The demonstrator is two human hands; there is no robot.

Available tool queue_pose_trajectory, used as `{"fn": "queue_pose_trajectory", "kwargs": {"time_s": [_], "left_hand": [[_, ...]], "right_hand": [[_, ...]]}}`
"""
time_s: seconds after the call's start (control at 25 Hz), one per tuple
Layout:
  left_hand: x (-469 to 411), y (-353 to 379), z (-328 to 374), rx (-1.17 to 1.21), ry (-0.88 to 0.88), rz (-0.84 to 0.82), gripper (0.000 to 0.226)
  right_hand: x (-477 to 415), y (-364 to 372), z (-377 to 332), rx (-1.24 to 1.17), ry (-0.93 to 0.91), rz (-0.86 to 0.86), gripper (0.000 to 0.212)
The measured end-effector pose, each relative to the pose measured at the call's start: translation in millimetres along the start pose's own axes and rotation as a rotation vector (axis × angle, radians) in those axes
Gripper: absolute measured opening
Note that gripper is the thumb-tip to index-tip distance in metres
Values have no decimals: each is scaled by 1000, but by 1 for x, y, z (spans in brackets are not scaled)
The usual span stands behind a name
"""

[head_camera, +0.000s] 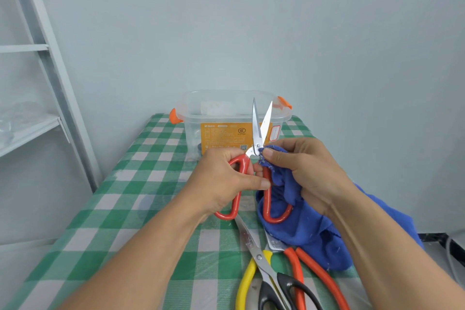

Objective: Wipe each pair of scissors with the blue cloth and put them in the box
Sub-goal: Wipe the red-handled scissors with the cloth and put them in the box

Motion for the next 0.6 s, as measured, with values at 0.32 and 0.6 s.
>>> {"fn": "queue_pose_trajectory", "kwargs": {"time_s": [0.32,0.6], "left_hand": [[2,0,7,-129,70,11,38],[2,3,5,-186,90,10,42]], "right_hand": [[6,4,4,-144,99,89,33],[5,-2,1,-110,69,156,44]]}}
Point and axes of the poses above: each hand's wrist, its own x-axis away from the middle knuckle, its own y-axis out of the palm, z = x × y, the point moved 10 cm from there along -x, towards the middle knuckle, and after that the axes turned 14 degrees about z, right-handed, at the moved point
